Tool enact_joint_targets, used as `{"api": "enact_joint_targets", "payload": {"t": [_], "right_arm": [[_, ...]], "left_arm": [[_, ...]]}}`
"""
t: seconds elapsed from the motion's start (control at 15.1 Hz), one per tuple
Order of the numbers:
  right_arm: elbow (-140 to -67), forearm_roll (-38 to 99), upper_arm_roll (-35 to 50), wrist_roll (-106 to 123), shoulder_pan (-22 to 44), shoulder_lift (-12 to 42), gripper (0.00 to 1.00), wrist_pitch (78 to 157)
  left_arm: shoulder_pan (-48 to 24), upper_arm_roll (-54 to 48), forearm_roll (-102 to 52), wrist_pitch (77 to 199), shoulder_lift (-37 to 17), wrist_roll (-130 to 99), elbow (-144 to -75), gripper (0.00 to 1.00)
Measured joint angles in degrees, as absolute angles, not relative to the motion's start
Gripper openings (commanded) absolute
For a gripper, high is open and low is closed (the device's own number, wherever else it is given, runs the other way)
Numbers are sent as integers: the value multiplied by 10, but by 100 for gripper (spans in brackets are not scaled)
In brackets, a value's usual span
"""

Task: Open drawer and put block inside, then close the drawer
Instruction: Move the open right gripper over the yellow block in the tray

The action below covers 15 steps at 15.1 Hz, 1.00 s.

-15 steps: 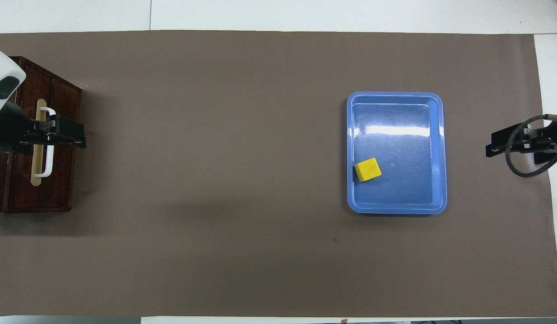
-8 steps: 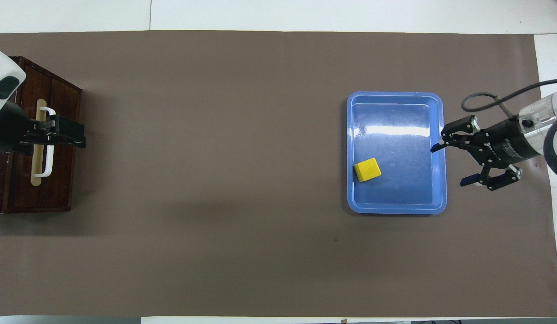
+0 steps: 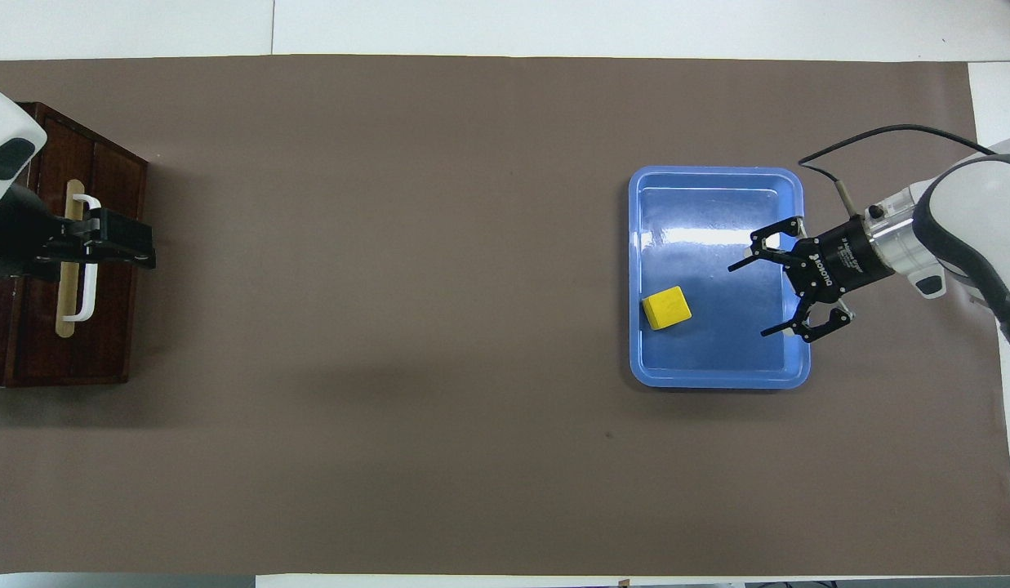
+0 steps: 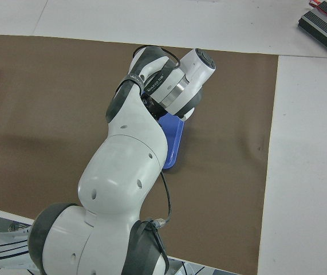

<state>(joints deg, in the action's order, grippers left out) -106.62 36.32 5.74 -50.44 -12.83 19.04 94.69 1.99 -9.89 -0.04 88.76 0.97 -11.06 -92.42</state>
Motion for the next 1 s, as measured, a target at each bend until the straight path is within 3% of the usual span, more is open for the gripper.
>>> {"api": "enact_joint_targets", "payload": {"t": [0.27, 1.0], "right_arm": [[-1043, 390, 59, -505, -125, 234, 100, 948], [-1047, 395, 60, -511, -88, 264, 100, 983]], "left_arm": [[31, -97, 0, 892, 10, -70, -924, 100], [36, -96, 0, 904, 10, -4, -924, 100]]}}
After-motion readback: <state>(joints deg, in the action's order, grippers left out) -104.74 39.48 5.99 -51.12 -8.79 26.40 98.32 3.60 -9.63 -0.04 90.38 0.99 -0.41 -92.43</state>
